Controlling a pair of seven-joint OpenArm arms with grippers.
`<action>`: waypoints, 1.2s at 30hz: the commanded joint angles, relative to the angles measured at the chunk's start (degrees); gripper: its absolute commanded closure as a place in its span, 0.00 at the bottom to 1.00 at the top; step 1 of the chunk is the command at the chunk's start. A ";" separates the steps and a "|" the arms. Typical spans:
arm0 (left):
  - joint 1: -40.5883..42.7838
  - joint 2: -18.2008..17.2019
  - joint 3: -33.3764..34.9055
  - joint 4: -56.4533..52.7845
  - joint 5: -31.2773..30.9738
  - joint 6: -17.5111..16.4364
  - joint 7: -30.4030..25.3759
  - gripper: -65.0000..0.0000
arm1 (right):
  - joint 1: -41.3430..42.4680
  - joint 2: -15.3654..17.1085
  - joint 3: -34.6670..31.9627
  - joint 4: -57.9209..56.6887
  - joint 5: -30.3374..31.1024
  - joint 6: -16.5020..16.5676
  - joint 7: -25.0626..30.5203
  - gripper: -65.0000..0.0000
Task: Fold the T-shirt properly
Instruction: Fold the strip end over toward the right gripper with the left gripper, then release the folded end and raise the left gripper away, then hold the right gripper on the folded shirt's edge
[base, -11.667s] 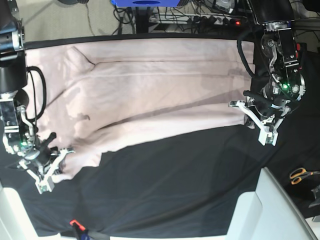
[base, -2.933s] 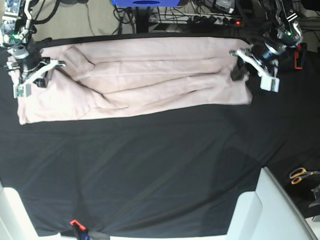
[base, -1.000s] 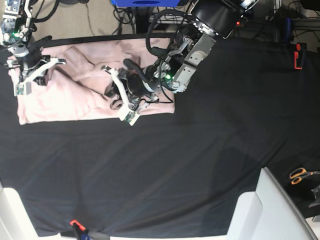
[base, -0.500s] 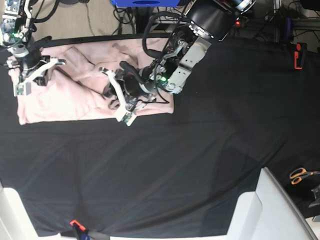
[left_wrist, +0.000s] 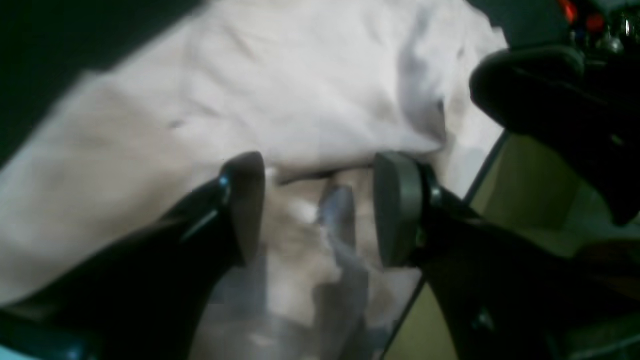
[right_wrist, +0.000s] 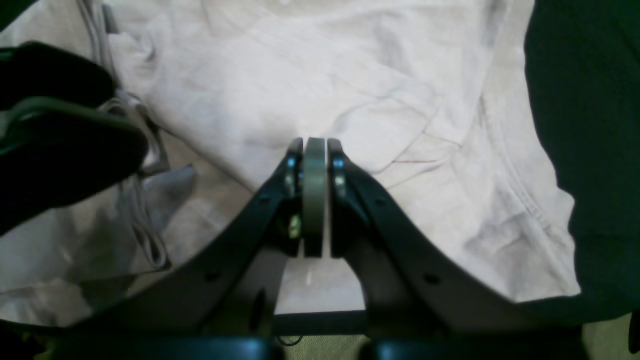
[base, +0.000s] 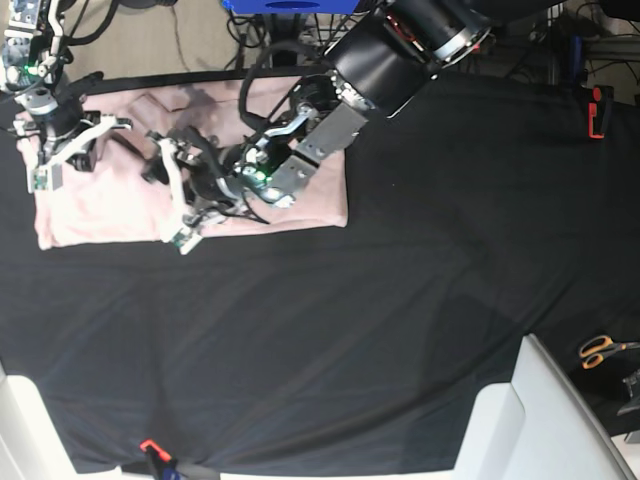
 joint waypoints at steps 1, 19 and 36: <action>-2.01 0.71 -0.59 1.71 -0.71 -0.20 -2.75 0.47 | 0.11 0.72 0.40 1.00 0.35 0.10 1.24 0.99; 29.73 -27.77 -39.53 29.76 -0.27 2.96 -4.25 1.00 | -1.39 -5.69 -13.23 8.04 0.70 2.12 0.98 0.97; 41.94 -28.38 -61.34 29.76 -0.27 2.87 -4.42 1.00 | -0.95 -8.42 -13.23 -4.01 0.70 2.48 -1.13 0.39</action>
